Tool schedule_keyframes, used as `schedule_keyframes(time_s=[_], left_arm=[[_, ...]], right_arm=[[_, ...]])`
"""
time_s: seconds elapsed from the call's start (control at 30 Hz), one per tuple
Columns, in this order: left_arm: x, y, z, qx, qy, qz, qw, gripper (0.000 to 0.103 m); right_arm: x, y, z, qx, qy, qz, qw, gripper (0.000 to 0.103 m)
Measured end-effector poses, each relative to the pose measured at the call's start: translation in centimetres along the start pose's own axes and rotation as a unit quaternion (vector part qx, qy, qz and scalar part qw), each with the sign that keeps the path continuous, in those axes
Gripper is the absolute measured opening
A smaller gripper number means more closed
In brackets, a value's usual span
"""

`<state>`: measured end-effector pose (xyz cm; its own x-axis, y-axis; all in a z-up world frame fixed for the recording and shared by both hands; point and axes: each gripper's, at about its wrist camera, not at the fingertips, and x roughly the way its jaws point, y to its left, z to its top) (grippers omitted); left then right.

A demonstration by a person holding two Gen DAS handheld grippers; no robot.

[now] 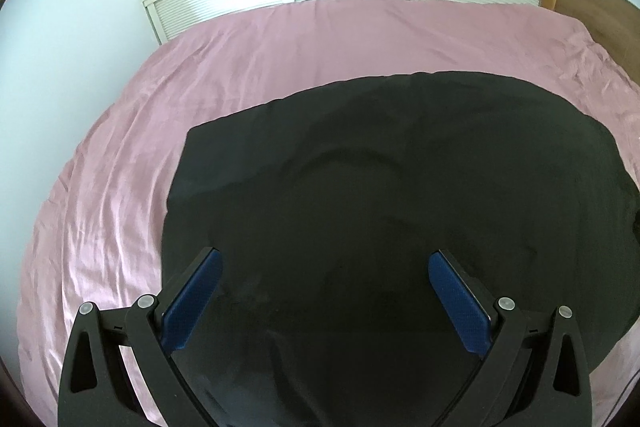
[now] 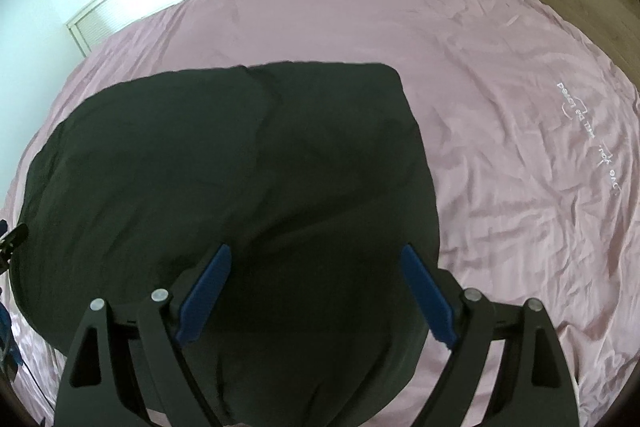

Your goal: Fold large clothes

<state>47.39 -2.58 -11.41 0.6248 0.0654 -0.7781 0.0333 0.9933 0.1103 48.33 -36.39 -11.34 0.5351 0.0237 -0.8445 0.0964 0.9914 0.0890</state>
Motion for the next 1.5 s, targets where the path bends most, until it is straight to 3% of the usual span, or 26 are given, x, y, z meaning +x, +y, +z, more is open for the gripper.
schedule_keyframes(time_s=[0.13,0.23,0.3,0.4,0.6,0.83,0.97,1.1,1.2,1.33,1.5], left_arm=[[0.7,1.7,0.1,-0.022,-0.003,0.003,0.9997,0.102],[3.1,3.5,-0.1,-0.059,0.017,-0.006,0.9981,0.102],[5.3,4.7,-0.4,-0.094,0.034,-0.032,0.9945,0.102],[8.6,5.9,-0.8,-0.143,0.051,-0.089,0.9845,0.102],[12.5,5.0,-1.1,-0.139,0.060,-0.117,0.9815,0.102],[14.1,3.9,-1.1,-0.127,0.086,-0.104,0.9827,0.102],[12.0,4.5,-0.6,-0.124,0.105,-0.097,0.9819,0.102],[7.0,5.8,0.2,-0.115,0.051,-0.107,0.9863,0.102],[5.7,6.4,2.1,-0.104,0.026,-0.102,0.9889,0.102],[7.3,7.5,4.5,-0.116,0.026,-0.096,0.9882,0.102],[13.0,5.8,7.1,-0.131,0.067,-0.106,0.9834,0.102]], right_arm=[[-0.3,-0.1,0.8,0.001,-0.013,0.000,1.000,0.088],[0.8,-0.8,1.1,0.015,-0.008,0.001,1.000,0.088],[2.8,-1.3,0.9,0.028,0.016,0.006,0.999,0.088],[6.3,-2.4,0.2,0.067,0.048,0.029,0.996,0.103],[11.2,-3.7,-0.7,0.102,0.057,0.067,0.991,0.103],[13.2,-3.7,-0.8,0.107,0.063,0.078,0.989,0.103],[11.7,-3.9,-0.4,0.113,0.067,0.077,0.988,0.103],[8.0,-4.9,0.1,0.108,0.040,0.073,0.991,0.103],[4.7,-4.8,1.2,0.088,0.001,0.087,0.992,0.103],[3.3,-2.6,4.0,0.068,-0.032,0.118,0.990,0.103],[8.9,0.4,7.5,0.059,0.003,0.129,0.990,0.103]])
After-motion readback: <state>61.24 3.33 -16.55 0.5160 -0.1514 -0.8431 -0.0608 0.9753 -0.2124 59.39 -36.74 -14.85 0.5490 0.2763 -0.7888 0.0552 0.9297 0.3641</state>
